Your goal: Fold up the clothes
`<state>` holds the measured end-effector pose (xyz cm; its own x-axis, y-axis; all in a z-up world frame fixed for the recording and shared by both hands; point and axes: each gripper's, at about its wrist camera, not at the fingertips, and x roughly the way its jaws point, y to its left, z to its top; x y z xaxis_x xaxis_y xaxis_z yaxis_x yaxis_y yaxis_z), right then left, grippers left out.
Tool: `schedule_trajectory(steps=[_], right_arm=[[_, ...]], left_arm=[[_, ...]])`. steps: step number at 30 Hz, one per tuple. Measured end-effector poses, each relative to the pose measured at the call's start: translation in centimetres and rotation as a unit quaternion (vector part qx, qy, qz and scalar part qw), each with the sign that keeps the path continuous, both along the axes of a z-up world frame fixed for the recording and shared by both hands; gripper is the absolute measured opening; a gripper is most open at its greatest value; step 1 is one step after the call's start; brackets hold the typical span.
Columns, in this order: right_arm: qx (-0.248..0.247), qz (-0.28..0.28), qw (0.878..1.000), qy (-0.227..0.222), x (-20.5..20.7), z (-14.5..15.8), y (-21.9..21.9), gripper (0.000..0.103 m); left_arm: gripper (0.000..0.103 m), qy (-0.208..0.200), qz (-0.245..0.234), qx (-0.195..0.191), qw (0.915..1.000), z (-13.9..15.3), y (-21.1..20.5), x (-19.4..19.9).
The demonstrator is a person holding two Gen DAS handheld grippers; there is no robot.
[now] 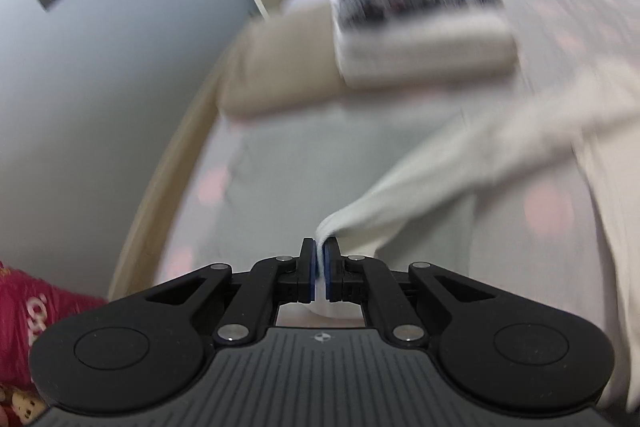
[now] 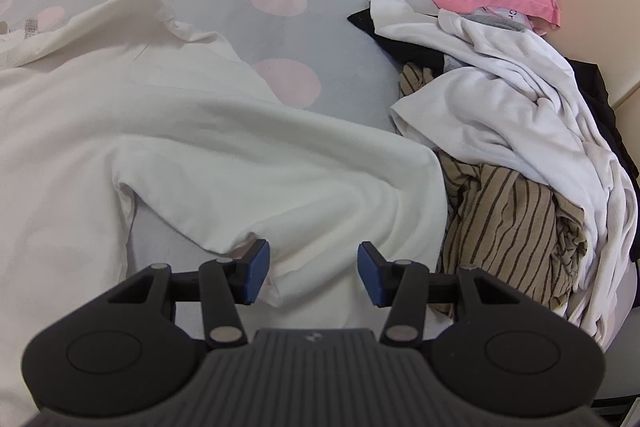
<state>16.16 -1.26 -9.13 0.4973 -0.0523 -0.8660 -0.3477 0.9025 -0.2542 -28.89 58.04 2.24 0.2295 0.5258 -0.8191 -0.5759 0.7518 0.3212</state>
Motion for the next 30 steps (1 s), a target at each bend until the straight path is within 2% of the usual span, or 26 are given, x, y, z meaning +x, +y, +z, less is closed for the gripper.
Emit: schedule_trajectory(steps=[4, 7, 10, 15, 16, 18, 20, 22, 24, 26, 27, 28, 30], right_arm=[[-0.007, 0.003, 1.0, 0.004, -0.1, -0.4, 0.2, 0.053], [-0.01, 0.001, 1.0, 0.006, -0.3, -0.6, 0.2, 0.053], [-0.011, -0.002, 1.0, 0.007, -0.3, -0.7, 0.2, 0.053], [-0.013, -0.002, 1.0, 0.009, -0.4, -0.9, 0.2, 0.054], [-0.014, 0.0, 1.0, 0.009, -0.4, -1.0, 0.3, 0.054], [-0.014, 0.002, 1.0, 0.009, -0.5, -1.0, 0.3, 0.054], [-0.014, 0.003, 1.0, 0.009, -0.5, -1.1, 0.4, 0.054], [-0.014, 0.003, 1.0, 0.01, -0.6, -1.1, 0.4, 0.054], [-0.014, 0.002, 1.0, 0.01, -0.7, -1.1, 0.4, 0.054], [-0.014, 0.001, 1.0, 0.01, -0.8, -1.1, 0.3, 0.054], [-0.015, 0.001, 1.0, 0.01, -0.8, -1.1, 0.3, 0.054], [-0.015, 0.0, 1.0, 0.01, -0.8, -1.1, 0.3, 0.054], [-0.016, -0.001, 1.0, 0.011, -0.7, -1.2, 0.3, 0.055]], left_arm=[[0.003, 0.005, -0.062, -0.073, 0.9954, -2.1, -1.6, -1.4], [0.007, 0.003, -0.082, -0.091, 0.9925, -2.2, -2.4, -1.3], [0.02, -0.037, -0.092, -0.11, 0.989, -0.9, -2.4, -1.5], [0.034, -0.125, -0.079, -0.112, 0.9828, 1.5, -0.9, -1.6], [0.039, -0.136, -0.067, -0.109, 0.9823, 1.7, -0.4, -1.3], [0.04, -0.139, -0.042, -0.094, 0.9849, 1.4, 0.7, -0.6], [0.04, -0.11, -0.005, -0.075, 0.9911, 0.1, 1.8, 0.4], [0.04, -0.074, 0.021, -0.082, 0.9937, -1.9, 2.9, 1.6], [0.04, -0.057, 0.037, -0.095, 0.9932, -4.0, 3.2, 2.2], [0.031, -0.063, 0.046, -0.082, 0.9936, -4.9, 2.7, 2.4], [0.023, -0.07, 0.05, -0.072, 0.9937, -5.1, 2.3, 2.5], [0.01, -0.077, 0.053, -0.065, 0.9935, -5.1, 2.0, 2.5], [0.007, -0.096, 0.055, -0.061, 0.992, -4.3, 1.5, 2.8]])
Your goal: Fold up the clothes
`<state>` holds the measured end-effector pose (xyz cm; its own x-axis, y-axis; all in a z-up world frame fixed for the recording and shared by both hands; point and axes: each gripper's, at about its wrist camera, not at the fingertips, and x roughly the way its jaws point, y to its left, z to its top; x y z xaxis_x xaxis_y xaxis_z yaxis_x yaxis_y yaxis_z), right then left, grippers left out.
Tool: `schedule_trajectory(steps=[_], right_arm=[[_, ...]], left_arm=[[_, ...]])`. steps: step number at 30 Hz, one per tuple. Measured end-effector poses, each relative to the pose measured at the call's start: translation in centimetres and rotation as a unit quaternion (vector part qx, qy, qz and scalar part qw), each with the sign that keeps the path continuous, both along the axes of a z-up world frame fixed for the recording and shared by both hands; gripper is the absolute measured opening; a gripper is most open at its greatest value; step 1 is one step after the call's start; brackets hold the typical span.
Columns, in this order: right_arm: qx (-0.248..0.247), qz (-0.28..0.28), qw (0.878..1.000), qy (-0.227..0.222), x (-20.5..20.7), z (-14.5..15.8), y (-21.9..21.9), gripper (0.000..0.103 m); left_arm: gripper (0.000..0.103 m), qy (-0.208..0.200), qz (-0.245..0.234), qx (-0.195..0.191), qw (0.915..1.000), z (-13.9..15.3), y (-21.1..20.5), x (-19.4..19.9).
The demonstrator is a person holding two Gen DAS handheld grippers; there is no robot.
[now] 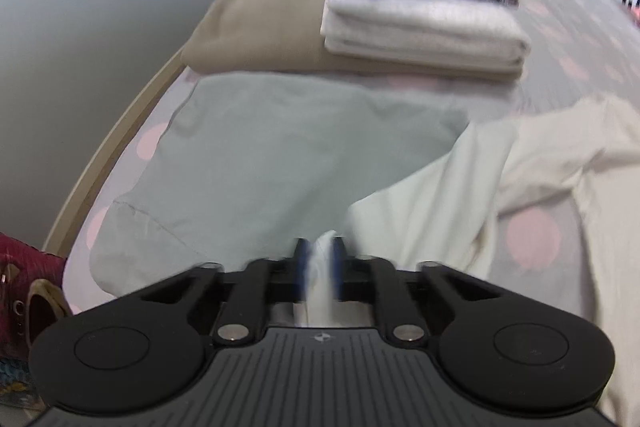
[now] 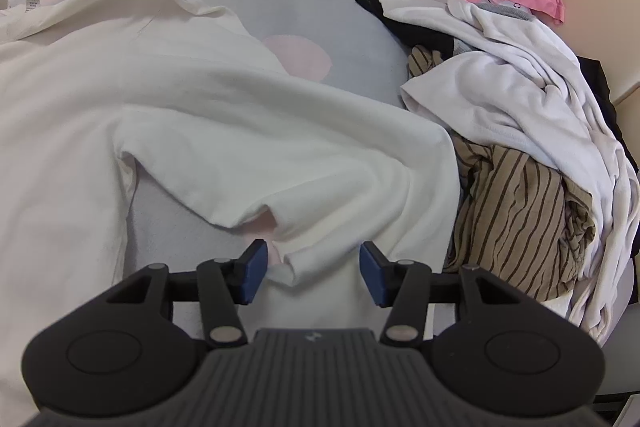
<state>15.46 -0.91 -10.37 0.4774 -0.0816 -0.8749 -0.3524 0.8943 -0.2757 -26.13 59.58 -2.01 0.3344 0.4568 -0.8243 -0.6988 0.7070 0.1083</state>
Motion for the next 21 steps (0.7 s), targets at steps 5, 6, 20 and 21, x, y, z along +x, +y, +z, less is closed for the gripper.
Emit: schedule_trajectory(steps=[5, 6, 20, 21], right_arm=[[-0.006, 0.007, 1.0, 0.003, 0.0, -0.4, 0.4, 0.055], [-0.007, 0.009, 1.0, 0.003, 0.0, -0.4, 0.4, 0.055], [-0.007, 0.012, 1.0, 0.005, 0.2, -0.5, 0.6, 0.056], [-0.008, 0.015, 1.0, 0.005, 0.2, -0.5, 0.7, 0.056]], left_arm=[[0.005, -0.079, 0.015, 0.044, 0.9958, 5.2, 0.5, 0.0], [0.005, -0.097, 0.023, 0.05, 0.9937, 6.4, 0.9, 0.1], [0.005, -0.085, 0.116, 0.135, 0.9804, 10.6, 7.6, 2.3], [0.005, -0.078, 0.118, 0.132, 0.9811, 9.9, 7.9, 2.2]])
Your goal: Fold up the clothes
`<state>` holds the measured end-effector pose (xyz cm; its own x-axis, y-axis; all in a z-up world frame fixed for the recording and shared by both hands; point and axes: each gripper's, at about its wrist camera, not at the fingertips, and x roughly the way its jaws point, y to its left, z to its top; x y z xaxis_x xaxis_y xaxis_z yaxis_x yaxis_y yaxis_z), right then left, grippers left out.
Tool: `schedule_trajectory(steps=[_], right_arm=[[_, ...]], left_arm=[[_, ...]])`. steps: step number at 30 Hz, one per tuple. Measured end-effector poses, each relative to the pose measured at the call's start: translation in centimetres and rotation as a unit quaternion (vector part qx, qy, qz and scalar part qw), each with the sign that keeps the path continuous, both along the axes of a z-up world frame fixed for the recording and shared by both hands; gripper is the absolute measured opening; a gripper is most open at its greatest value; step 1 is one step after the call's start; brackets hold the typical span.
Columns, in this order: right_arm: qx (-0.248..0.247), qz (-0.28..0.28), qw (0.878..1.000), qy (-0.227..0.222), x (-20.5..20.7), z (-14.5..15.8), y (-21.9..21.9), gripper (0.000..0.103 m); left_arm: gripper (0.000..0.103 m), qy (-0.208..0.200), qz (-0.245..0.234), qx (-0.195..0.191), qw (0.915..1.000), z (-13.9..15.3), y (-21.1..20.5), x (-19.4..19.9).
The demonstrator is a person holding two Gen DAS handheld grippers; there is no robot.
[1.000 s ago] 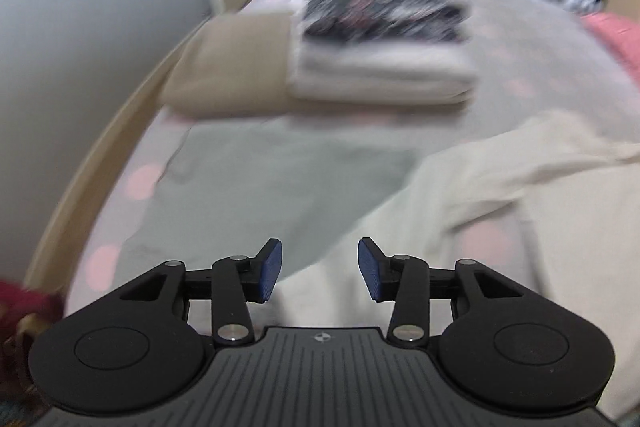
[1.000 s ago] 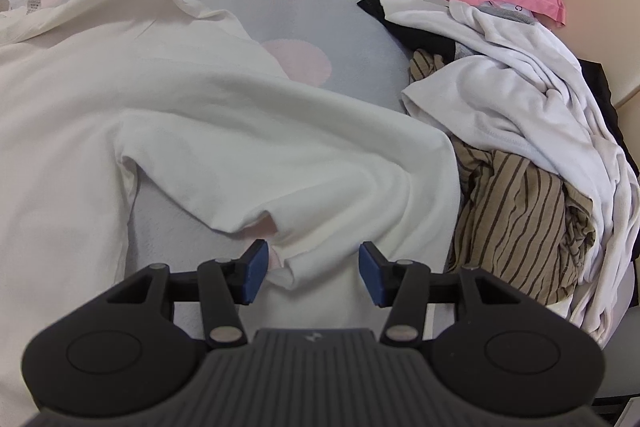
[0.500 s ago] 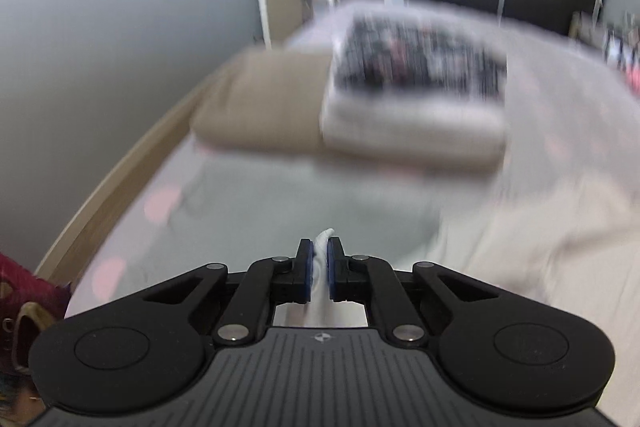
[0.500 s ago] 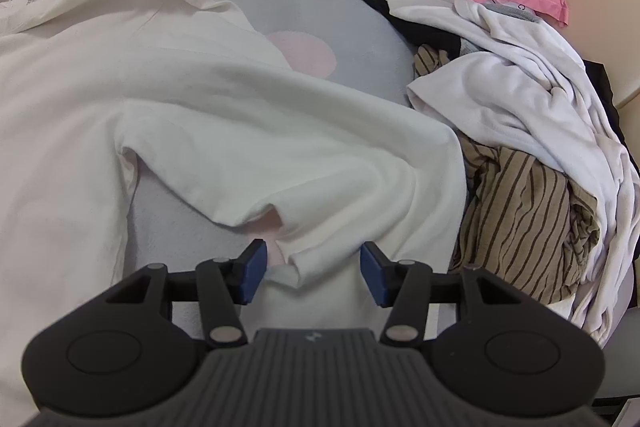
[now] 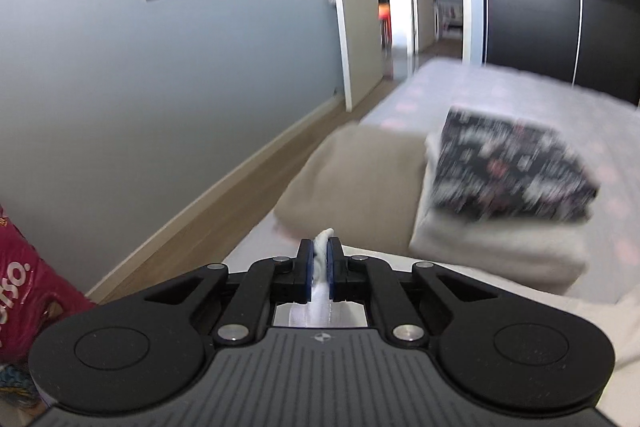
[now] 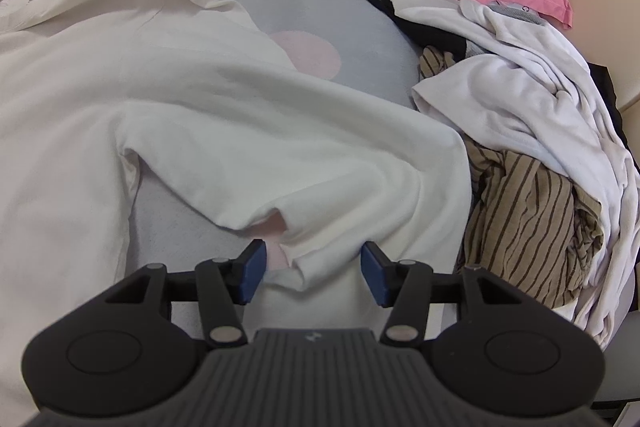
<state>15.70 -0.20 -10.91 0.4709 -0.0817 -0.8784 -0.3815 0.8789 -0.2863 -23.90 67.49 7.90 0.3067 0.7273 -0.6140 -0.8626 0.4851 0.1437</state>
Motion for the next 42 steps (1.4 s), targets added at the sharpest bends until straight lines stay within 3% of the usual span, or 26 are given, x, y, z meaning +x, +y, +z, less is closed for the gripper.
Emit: schedule_trajectory(steps=[6, 12, 15, 19, 24, 27, 30, 36, 42], right_arm=[[0.005, 0.004, 1.0, 0.001, -0.1, 0.1, -0.2, 0.056], [0.056, -0.003, 0.998, 0.015, -0.8, 0.9, -0.7, 0.055], [0.084, 0.001, 0.996, 0.019, -1.5, 1.4, -0.6, 0.055], [0.111, 0.013, 0.994, 0.021, -2.0, 2.2, -0.1, 0.052], [0.151, 0.017, 0.988, 0.028, -1.2, 3.6, -0.1, 0.052], [0.176, 0.018, 0.984, 0.035, -0.3, 4.3, 0.0, 0.052], [0.187, 0.022, 0.981, 0.037, 1.3, 4.7, 0.3, 0.052], [0.186, 0.046, 0.981, 0.031, 5.6, 4.9, 2.0, 0.052], [0.209, 0.05, 0.976, 0.039, 10.8, 3.9, 4.5, 0.052]], left_arm=[[0.017, 0.005, 0.031, -0.032, 0.999, -3.3, 0.0, 0.1], [0.024, 0.011, -0.068, -0.051, 0.9963, -4.4, -5.6, 2.4], [0.024, 0.017, -0.142, -0.082, 0.9863, -5.0, -9.1, 4.1], [0.025, 0.04, -0.234, -0.089, 0.9672, -6.0, -14.1, 7.7], [0.025, 0.045, -0.306, -0.097, 0.946, -7.0, -18.0, 13.3], [0.031, 0.032, -0.331, -0.102, 0.9374, -7.6, -19.2, 17.3], [0.038, 0.031, -0.341, -0.104, 0.934, -8.3, -19.7, 21.4], [0.039, 0.059, -0.345, -0.116, 0.9295, -11.6, -18.8, 29.7], [0.039, 0.077, -0.356, -0.145, 0.9201, -16.7, -17.4, 35.8]])
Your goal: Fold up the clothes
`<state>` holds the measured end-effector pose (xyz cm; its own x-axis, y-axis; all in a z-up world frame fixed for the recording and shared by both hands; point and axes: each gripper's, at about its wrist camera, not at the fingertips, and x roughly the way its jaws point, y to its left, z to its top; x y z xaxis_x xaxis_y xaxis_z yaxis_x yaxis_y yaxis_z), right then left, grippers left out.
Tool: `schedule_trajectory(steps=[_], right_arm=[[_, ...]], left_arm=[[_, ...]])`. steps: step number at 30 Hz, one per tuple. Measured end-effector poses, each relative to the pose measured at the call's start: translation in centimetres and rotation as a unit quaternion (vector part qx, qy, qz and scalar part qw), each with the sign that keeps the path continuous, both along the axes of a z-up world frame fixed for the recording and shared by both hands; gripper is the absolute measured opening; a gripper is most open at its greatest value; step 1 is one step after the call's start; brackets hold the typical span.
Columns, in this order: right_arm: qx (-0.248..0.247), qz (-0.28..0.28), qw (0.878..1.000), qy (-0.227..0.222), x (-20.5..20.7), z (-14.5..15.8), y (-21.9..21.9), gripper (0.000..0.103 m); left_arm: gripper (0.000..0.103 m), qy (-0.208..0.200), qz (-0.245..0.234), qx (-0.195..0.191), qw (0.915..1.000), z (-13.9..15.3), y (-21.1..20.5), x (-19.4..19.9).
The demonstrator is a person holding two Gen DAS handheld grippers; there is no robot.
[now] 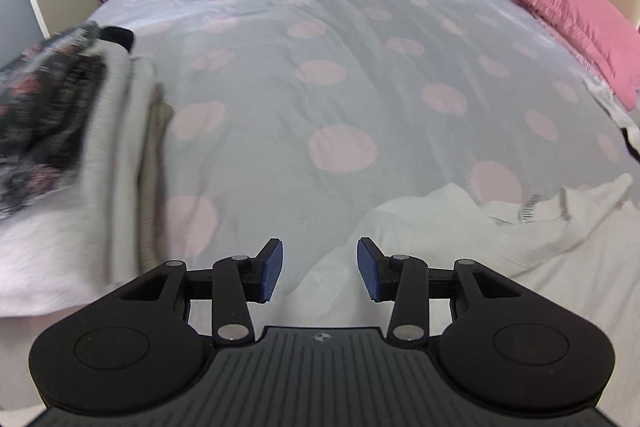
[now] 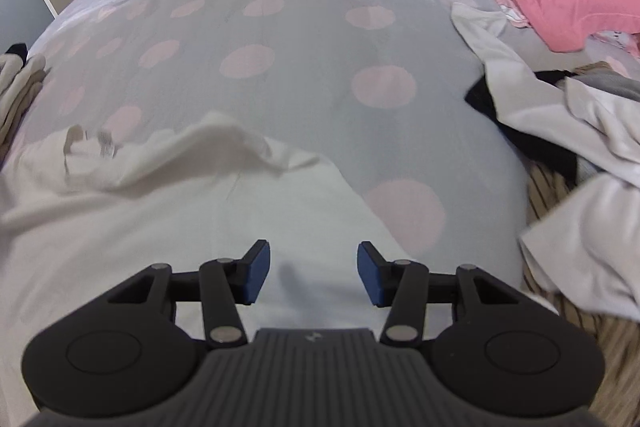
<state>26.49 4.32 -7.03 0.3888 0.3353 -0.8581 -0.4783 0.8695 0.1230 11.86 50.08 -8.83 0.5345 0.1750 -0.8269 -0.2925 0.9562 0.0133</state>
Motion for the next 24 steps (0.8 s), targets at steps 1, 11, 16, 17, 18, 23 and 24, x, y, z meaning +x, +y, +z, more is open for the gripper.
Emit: schedule_trajectory(steps=[1, 11, 16, 17, 18, 23, 24], right_arm=[[0.004, 0.002, 1.0, 0.0, 0.7, -0.3, 0.5, 0.052], [0.001, 0.04, 0.999, -0.013, 5.4, -3.1, 2.7, 0.053], [0.003, 0.043, 0.999, -0.01, 6.0, -4.2, 2.5, 0.053], [0.003, 0.042, 0.999, -0.01, 6.0, -4.3, 2.6, 0.053], [0.004, 0.042, 0.999, -0.011, 5.9, -4.5, 2.7, 0.053], [0.01, 0.04, 0.999, -0.014, 5.5, -5.2, 2.9, 0.05], [0.008, 0.04, 0.999, -0.017, 5.4, -5.3, 2.9, 0.05]], left_arm=[[0.039, 0.009, -0.003, 0.002, 1.0, -1.0, 0.0, 0.6], [0.042, 0.008, 0.003, -0.011, 0.9999, -6.2, -0.1, 1.9], [0.044, 0.024, 0.015, -0.004, 0.9996, -5.7, -0.7, 2.2], [0.044, 0.025, 0.017, -0.005, 0.9995, -5.7, -0.7, 2.2], [0.044, 0.025, 0.015, -0.003, 0.9996, -5.8, -0.7, 2.2], [0.043, 0.017, 0.011, 0.019, 0.9996, -6.2, -1.4, 2.1], [0.043, 0.016, 0.009, 0.027, 0.9995, -6.2, -1.6, 2.1]])
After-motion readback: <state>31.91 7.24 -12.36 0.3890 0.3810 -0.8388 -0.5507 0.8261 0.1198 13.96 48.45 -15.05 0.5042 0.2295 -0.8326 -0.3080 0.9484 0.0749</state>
